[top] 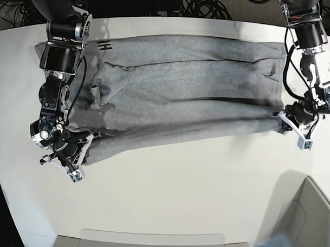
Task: Fold the T-shirt properly
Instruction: 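Lift the hem with both grippers and fold it toward the collar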
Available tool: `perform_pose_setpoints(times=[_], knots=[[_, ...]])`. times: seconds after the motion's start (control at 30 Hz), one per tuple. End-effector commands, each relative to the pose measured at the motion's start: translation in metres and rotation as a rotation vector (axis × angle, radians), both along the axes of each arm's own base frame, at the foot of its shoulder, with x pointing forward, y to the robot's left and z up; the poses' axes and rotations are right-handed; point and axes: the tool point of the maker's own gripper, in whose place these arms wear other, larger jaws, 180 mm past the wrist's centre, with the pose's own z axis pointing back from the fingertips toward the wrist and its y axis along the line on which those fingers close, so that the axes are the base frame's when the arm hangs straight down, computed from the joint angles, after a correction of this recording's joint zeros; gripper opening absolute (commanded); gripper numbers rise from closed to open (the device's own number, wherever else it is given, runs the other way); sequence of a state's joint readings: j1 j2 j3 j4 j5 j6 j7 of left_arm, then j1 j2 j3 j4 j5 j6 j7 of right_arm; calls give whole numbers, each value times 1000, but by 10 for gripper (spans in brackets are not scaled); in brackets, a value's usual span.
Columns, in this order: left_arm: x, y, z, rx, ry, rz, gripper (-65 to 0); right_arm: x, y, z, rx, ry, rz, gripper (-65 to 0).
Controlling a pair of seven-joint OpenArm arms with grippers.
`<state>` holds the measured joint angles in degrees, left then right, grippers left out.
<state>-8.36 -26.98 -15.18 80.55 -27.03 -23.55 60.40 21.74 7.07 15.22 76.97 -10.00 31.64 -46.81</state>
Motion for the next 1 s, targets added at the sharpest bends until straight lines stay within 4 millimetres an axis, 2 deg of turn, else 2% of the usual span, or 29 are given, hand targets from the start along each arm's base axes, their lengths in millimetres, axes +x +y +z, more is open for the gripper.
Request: perform_pose_setpoints(times=[0.0,0.2,0.37,0.5,0.73,0.87,0.97], knots=[[4,7,19,37,-53,-7,-650,8,-3,24,-9,-64,0,-650],[-15,6,3,40,-7,-12,-650,-17,-2,28,-18,-63,1,-650],[-28,-3,9,72,-17,-48,-650,-39,-18,33,-30,-48,-32,-650],[-42,-8,9,95,14,-74,-650,-54,-26,28,-31,-33,-57,-650],[-56,-13,9,115,39,-97,-650,-77,-22,26,-57,-39,-42,-650],[-72,3,14,133,54,-51,-650,-90,-20,23,-67,-33,-34,-650],[-80,7,12,138,84,-39,-650,-99,-19,19,-72,-21,-30,-650]])
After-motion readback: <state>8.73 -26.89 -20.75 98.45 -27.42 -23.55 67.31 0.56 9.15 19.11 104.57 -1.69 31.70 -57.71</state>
